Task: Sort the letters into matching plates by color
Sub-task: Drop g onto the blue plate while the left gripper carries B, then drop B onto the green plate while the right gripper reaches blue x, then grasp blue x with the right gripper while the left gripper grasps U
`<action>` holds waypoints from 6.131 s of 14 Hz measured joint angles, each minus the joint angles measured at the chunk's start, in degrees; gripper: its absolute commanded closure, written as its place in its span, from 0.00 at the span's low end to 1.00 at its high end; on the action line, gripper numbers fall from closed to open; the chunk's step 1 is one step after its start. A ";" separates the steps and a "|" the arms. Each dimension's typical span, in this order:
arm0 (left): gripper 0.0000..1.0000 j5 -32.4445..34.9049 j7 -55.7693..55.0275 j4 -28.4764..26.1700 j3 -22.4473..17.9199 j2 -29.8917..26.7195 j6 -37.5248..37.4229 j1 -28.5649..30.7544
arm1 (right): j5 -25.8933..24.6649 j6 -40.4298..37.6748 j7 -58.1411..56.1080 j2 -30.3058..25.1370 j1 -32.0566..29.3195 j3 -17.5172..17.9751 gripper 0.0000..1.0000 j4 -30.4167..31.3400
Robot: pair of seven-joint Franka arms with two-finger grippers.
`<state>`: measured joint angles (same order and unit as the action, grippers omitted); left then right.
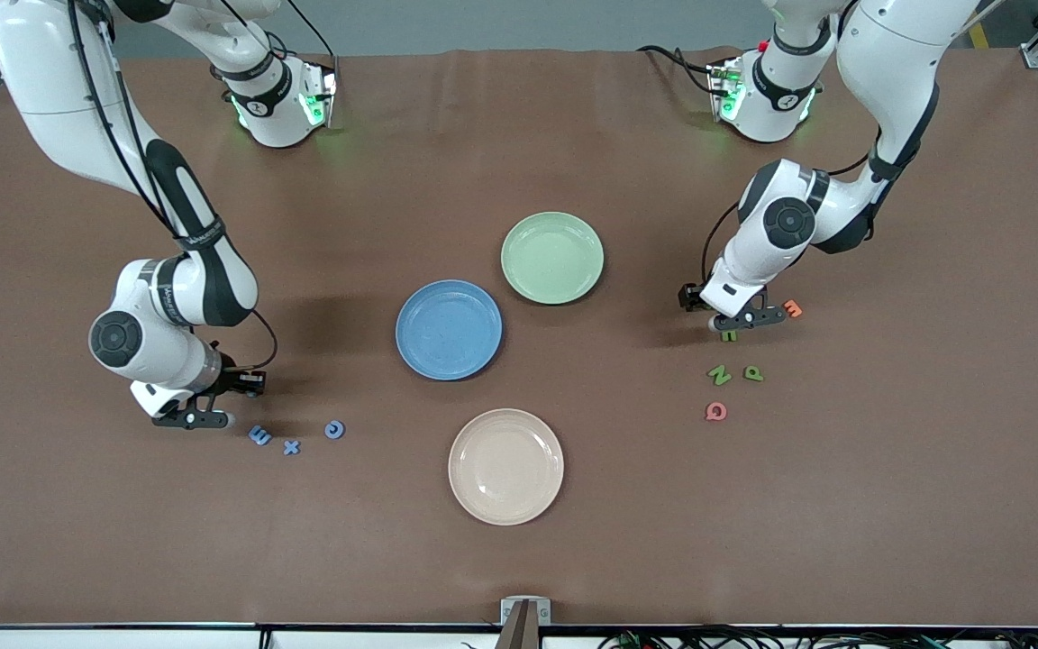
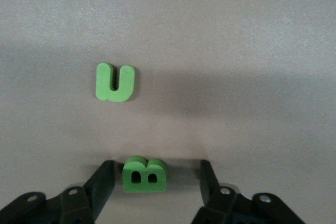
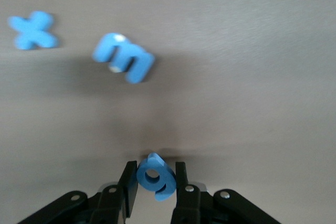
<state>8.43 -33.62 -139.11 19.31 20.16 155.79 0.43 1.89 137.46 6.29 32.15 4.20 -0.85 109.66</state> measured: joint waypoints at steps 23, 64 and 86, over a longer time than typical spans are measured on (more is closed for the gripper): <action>0.73 0.58 -23.76 9.07 14.67 -3.72 -15.84 -1.38 | 3.62 -2.23 35.92 -6.61 20.54 -1.10 0.00 0.51; 0.01 13.01 -15.33 15.78 17.89 1.78 -18.68 10.81 | 0.00 -3.90 5.29 11.50 3.97 -0.34 1.00 -18.08; 0.26 22.67 -8.00 11.03 17.83 7.89 -11.80 23.04 | 0.24 -3.45 8.02 13.59 5.91 -0.42 0.27 -22.30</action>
<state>31.10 -41.62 -128.08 37.13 28.05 143.99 23.47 2.13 134.00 14.31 45.74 10.12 -1.27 87.36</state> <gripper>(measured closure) 0.233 0.264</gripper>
